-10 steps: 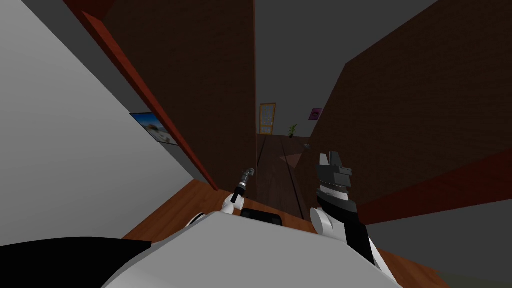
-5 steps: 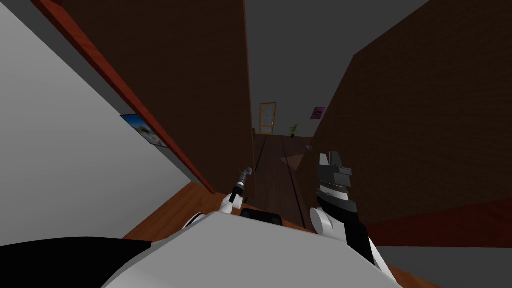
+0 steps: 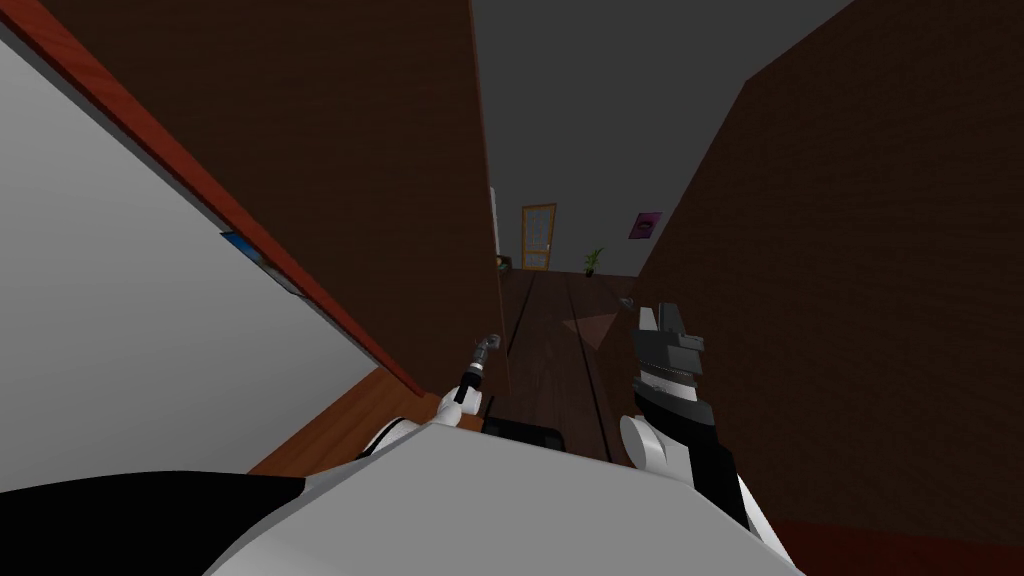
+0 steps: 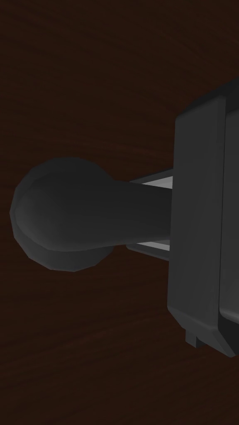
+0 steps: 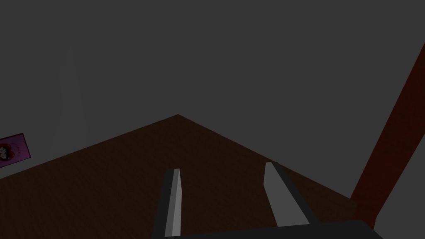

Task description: Push the door open

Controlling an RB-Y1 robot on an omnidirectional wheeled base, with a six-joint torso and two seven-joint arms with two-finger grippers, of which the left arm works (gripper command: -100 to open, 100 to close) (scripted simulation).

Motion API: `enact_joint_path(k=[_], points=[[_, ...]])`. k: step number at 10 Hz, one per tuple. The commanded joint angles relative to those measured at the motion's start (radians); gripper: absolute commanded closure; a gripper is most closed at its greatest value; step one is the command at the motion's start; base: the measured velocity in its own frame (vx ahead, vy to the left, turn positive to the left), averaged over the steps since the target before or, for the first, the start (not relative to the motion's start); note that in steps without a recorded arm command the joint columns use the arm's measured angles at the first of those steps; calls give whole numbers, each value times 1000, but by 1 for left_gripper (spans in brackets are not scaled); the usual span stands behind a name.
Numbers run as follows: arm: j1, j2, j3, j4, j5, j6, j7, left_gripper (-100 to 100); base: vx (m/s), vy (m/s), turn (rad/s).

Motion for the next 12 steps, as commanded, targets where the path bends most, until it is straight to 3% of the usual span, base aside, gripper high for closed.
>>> enact_joint_path(k=[1, 2, 3, 5, 9, 12], points=[[50, 6, 4, -50, 0, 49, -11, 100, 35, -2, 14], [51, 6, 4, -48, 0, 49, -11, 100, -11, 15, -19], [52, 6, 4, -95, 0, 49, -11, 100, -36, 8, -9], [52, 6, 4, -109, 0, 49, -11, 100, -23, 2, -6], [52, 15, 55, -106, 26, 47, -29, 100, 153, -90, 81], [52, 17, 74, -105, 36, 46, -36, 100, 152, -62, 50]])
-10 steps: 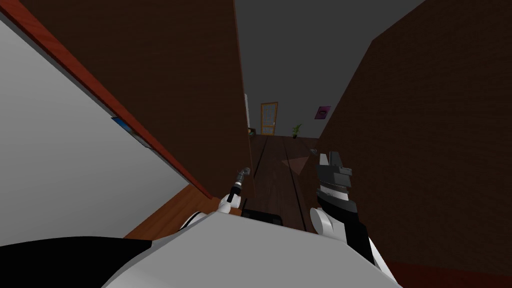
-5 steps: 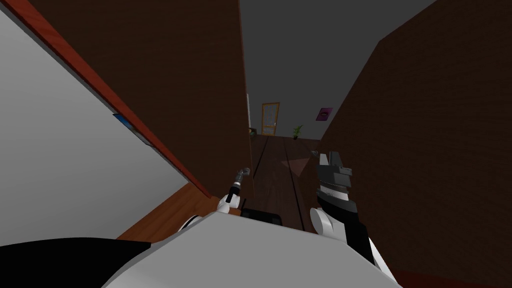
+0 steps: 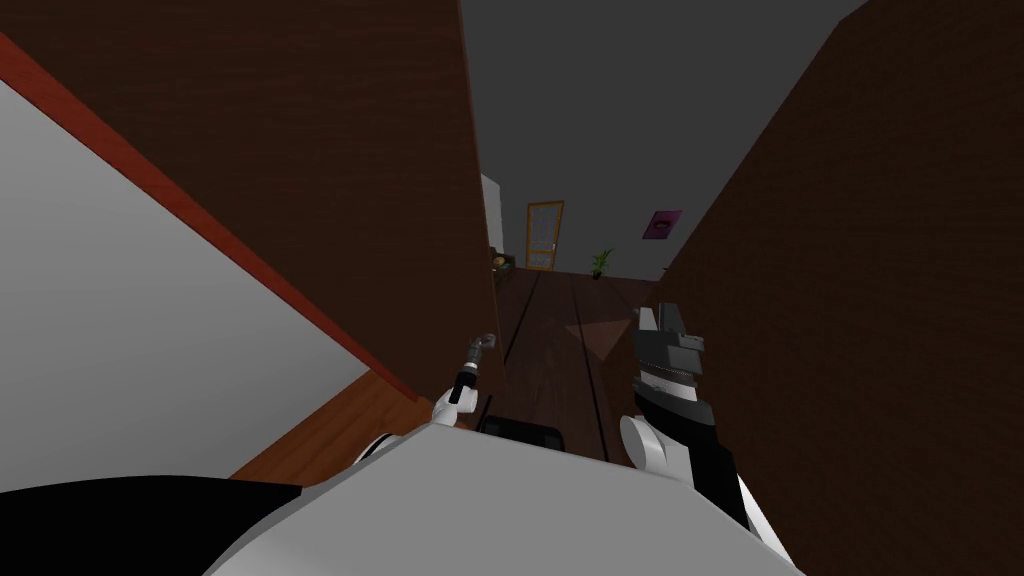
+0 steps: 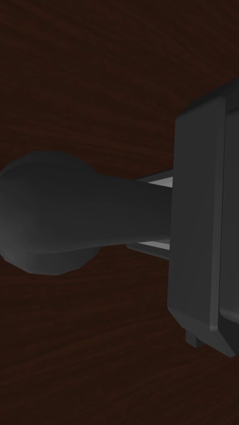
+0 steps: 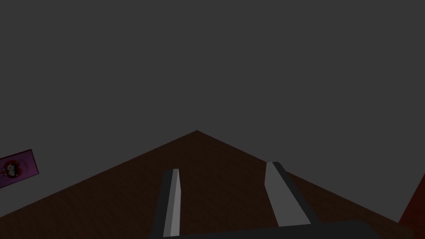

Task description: Push the door open

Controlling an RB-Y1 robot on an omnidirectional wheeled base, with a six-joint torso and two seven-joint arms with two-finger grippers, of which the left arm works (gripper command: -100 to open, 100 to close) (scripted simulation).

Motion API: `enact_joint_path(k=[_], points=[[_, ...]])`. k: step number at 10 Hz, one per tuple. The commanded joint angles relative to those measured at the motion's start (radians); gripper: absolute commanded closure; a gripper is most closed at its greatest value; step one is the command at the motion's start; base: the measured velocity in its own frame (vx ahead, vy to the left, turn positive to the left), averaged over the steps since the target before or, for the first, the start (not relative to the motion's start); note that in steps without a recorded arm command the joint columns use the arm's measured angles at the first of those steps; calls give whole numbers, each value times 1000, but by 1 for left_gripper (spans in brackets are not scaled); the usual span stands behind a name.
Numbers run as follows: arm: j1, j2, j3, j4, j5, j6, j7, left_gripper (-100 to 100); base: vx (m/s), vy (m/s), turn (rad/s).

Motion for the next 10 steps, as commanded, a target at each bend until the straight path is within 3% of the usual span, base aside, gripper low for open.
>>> enact_joint_path(k=[1, 2, 6, 7, 10], points=[[-22, 11, 9, 37, 4, -23, 3, 100, 61, -16, 1], [-22, 11, 34, 38, 17, -24, -6, 100, 112, -70, 41], [-22, 11, 51, 40, 26, -25, -13, 100, 129, -69, 58], [-22, 9, 73, 41, 37, -26, -20, 100, 141, -56, 63], [-22, 6, 92, 42, 47, -27, -27, 100, 126, -79, 59]])
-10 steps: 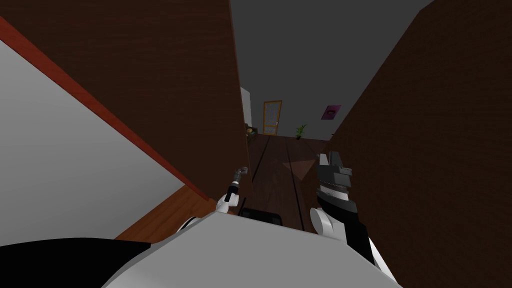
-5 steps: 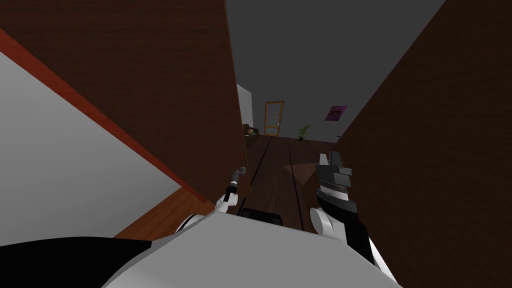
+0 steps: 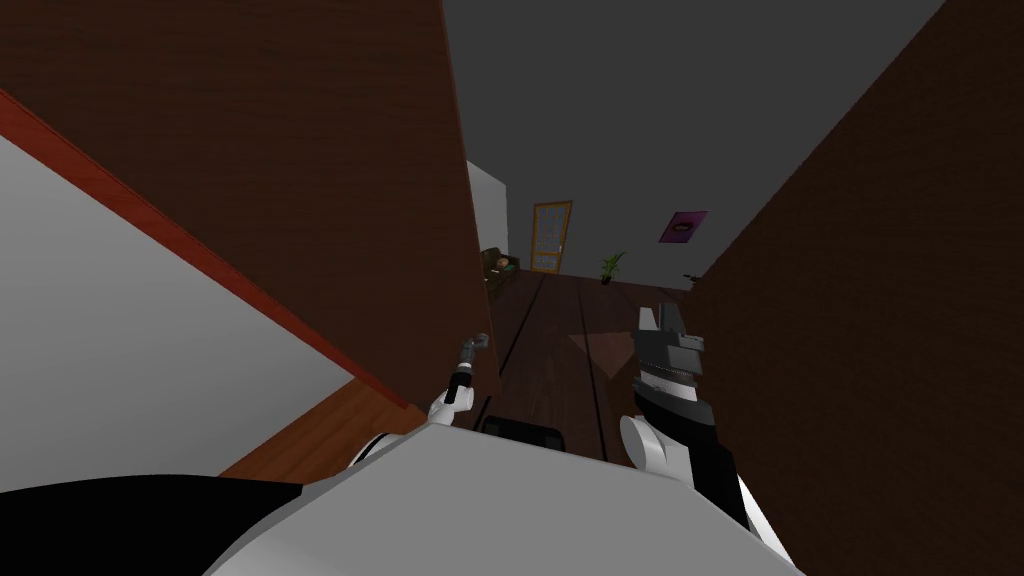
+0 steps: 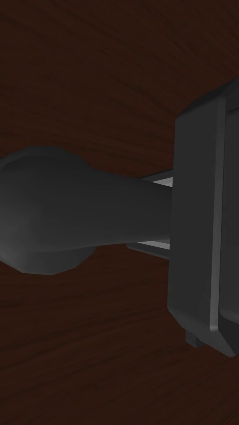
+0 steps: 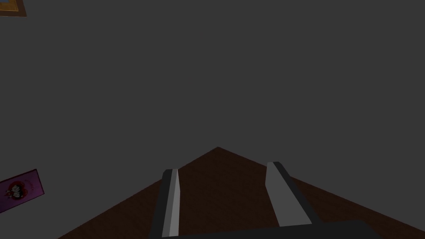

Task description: Push the door open

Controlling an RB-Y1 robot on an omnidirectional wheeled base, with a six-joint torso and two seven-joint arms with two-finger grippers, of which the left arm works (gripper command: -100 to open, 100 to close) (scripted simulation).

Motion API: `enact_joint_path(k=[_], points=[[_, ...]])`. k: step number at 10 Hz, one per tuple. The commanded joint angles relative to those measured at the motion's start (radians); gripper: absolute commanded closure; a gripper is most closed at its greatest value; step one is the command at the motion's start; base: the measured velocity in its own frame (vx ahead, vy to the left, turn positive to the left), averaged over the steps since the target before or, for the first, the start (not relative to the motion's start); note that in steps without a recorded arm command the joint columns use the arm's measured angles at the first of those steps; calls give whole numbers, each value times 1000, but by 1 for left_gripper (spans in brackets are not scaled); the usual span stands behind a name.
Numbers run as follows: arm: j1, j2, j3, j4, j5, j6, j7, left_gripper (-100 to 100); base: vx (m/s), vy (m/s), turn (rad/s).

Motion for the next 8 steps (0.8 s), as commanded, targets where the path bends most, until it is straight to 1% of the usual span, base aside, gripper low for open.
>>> enact_joint_path(k=[1, 4, 5, 6, 8], points=[[-7, -4, 14, 2, 7, -4, -6, 100, 147, -77, 67], [-7, -10, 36, 3, 19, -5, -14, 100, 149, -70, 57], [-5, 0, 38, 15, 19, -9, -11, 100, 68, -27, 52], [-5, 6, 53, 16, 29, -12, -16, 100, 103, -10, 43], [-5, 8, 65, 17, 37, -13, -20, 100, 156, -65, 50]])
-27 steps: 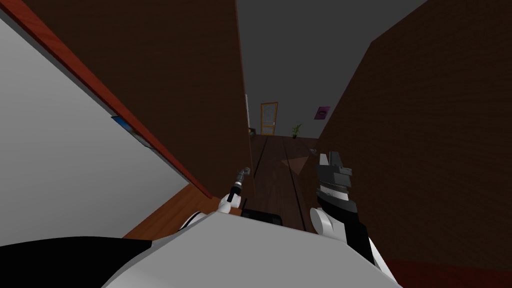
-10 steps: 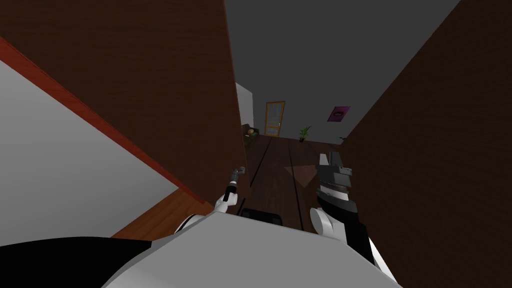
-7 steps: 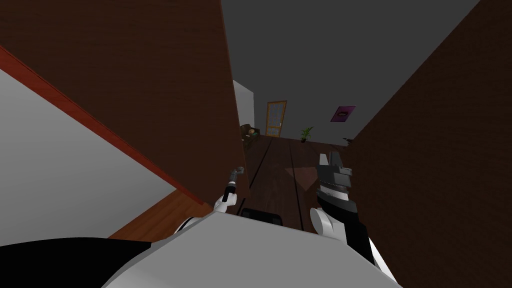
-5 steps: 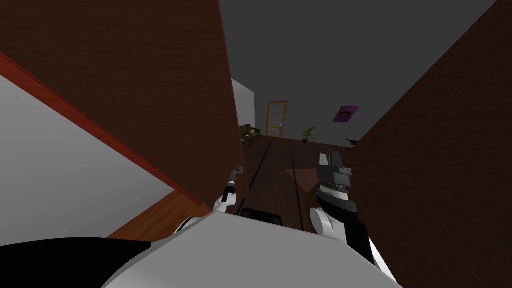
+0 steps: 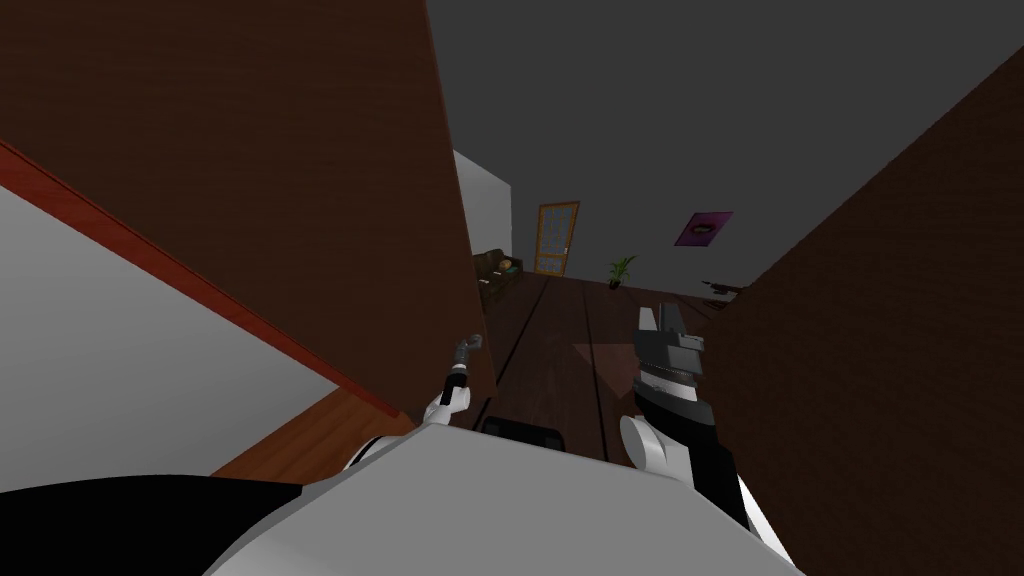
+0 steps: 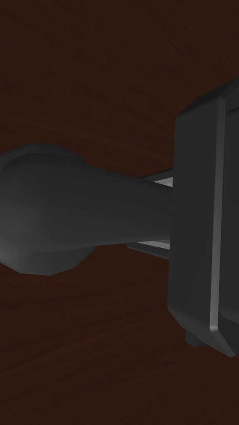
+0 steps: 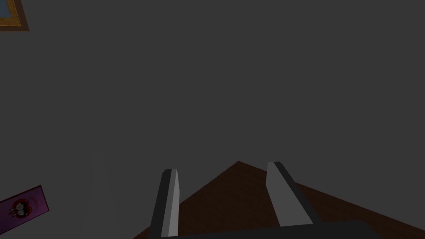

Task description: Push the door open

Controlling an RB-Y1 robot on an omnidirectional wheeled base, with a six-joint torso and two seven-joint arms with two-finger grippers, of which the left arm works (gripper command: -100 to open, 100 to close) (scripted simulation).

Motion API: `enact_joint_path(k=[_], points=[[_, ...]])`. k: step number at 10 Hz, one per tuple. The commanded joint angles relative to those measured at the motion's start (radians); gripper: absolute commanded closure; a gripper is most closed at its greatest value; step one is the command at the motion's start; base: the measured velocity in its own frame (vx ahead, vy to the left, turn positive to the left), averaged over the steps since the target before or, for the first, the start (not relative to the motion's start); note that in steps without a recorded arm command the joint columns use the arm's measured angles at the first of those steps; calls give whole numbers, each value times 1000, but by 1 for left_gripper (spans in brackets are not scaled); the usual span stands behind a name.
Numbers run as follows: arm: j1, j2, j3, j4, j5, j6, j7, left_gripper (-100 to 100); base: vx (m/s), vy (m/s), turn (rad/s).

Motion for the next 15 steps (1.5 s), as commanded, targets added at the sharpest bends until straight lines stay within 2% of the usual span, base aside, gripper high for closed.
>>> enact_joint_path(k=[1, 8, 9, 10, 15], points=[[-8, 0, 10, 2, 8, -6, -5, 100, 179, -33, 41], [-8, 8, 69, 5, 48, -8, -28, 100, 182, -38, 40], [-3, 16, 71, 11, 48, -8, -25, 100, 77, -5, 43], [-3, 22, 88, 13, 60, -12, -31, 100, 112, 14, 47], [-1, 29, 131, 16, 91, -16, -50, 100, 190, -23, 40]])
